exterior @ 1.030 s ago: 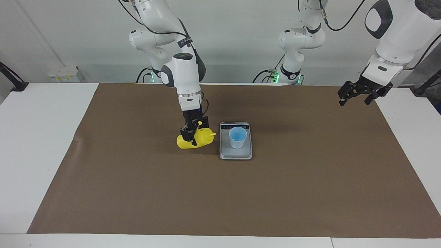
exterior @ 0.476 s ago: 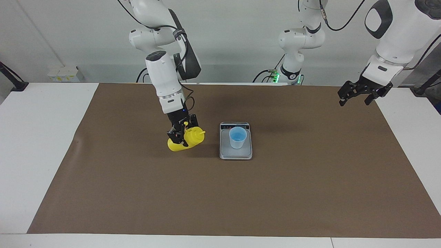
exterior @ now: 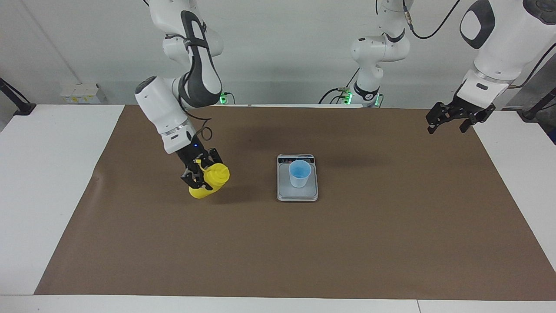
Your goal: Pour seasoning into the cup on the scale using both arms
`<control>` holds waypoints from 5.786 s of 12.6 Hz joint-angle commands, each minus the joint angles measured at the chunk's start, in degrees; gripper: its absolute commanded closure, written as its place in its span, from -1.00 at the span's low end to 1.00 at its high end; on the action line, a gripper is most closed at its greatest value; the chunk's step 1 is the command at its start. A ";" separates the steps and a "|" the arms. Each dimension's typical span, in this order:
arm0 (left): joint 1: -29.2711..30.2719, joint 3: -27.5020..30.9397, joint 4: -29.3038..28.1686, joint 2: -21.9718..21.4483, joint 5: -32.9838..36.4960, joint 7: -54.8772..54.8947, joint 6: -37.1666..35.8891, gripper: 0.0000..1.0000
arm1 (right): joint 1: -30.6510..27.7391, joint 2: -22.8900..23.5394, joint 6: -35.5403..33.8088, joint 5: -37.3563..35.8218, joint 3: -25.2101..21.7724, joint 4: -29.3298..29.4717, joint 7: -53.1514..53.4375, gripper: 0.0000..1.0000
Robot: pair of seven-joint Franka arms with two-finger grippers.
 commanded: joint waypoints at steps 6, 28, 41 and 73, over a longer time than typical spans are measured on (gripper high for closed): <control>0.12 0.03 -0.80 -1.12 0.53 -0.50 -0.54 -1.00 | -18.19 1.68 -18.52 17.90 0.67 -0.02 -26.70 0.85; 0.12 0.03 -0.80 -1.03 0.53 -0.50 -0.54 -1.00 | -30.95 4.24 -30.75 17.75 -0.30 0.77 -39.18 -1.00; 0.12 0.03 -0.80 -1.12 0.53 -0.50 -0.54 -1.00 | -39.82 -1.47 -30.93 -6.51 -2.58 1.03 -27.17 -1.00; 0.12 0.03 -0.80 -1.03 0.53 -0.50 -0.54 -1.00 | -9.50 -5.09 -53.34 -48.11 -0.04 33.02 98.37 -1.00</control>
